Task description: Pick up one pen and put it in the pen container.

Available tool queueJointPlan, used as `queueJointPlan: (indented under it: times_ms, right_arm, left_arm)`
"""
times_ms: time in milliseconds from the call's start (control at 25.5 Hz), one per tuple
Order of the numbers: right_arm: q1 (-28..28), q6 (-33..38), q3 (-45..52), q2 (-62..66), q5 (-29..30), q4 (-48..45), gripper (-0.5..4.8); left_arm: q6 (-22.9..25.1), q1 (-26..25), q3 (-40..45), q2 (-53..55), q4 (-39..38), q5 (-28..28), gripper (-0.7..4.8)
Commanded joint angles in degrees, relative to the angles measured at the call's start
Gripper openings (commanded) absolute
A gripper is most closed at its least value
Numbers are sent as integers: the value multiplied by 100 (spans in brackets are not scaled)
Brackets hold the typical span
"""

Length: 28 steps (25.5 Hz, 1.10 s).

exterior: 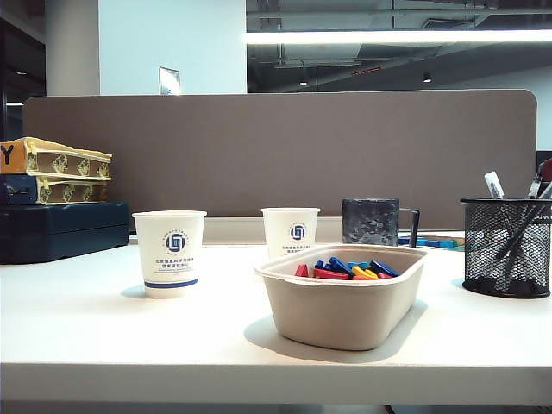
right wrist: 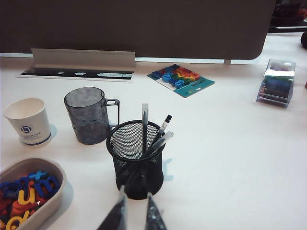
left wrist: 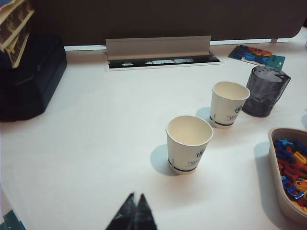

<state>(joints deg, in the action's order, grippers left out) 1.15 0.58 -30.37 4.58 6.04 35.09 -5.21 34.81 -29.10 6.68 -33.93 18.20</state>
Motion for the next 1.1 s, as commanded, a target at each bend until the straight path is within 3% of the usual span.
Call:
queueJointPlan:
  times_ms: [39,236,785,981,1099]
  right_arm:
    - [-13,341,212,-7,7,-562,52]
    - [-13,437,540,-7,7,-1121,53]
    - [-13,435,1196,-2,-33,-1545,52]
    - [-13,437,1399,4,-922,-1567,49]
    - [-13,629,1497,4,-1045,-1633,48]
  left_arm:
    - [-20,-9,90,13,459,24,-6]
    - [-46,-11,354,13,894,111,-5]
    - [-146,-11,901,13,1484,282,-5]
    - [-144,-11,1134,15,1818,411,-3]
    - [-144,-11,1283,15,1978,411,5]
